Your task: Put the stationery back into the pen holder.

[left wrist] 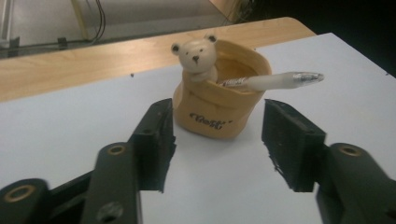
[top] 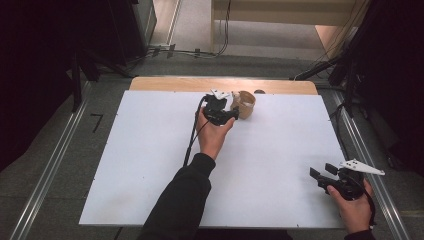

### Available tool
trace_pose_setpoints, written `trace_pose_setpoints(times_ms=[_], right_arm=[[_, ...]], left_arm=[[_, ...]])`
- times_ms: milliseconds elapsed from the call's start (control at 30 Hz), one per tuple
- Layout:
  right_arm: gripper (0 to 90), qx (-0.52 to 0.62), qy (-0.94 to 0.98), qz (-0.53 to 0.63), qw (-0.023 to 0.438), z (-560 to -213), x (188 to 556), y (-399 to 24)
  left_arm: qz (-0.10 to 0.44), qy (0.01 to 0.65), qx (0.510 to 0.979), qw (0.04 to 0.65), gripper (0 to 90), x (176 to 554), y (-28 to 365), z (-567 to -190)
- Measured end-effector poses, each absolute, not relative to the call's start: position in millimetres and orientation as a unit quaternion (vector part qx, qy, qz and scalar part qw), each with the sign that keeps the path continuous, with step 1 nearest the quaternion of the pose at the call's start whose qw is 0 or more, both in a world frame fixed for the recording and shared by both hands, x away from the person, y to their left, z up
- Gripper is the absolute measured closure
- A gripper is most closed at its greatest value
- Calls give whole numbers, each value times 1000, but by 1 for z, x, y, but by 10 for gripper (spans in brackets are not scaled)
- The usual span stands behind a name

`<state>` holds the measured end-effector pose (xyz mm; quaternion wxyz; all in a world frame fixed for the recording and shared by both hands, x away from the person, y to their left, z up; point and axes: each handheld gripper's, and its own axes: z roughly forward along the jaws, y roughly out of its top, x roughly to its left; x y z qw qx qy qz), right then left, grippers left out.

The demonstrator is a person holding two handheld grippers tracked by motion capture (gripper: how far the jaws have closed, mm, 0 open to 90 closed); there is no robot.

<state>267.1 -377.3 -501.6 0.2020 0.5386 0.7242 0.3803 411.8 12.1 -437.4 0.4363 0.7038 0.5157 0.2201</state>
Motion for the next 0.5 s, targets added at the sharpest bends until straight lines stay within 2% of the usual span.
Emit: trace_pose_setpoints(times_ms=[333, 500], right_arm=[[303, 541, 724, 377, 203, -502, 267, -378], [303, 542, 724, 376, 203, -503, 267, -378]], left_arm=[[231, 541, 694, 416, 252, 404, 27, -447], [234, 552, 689, 407, 219, 400, 35, -453]])
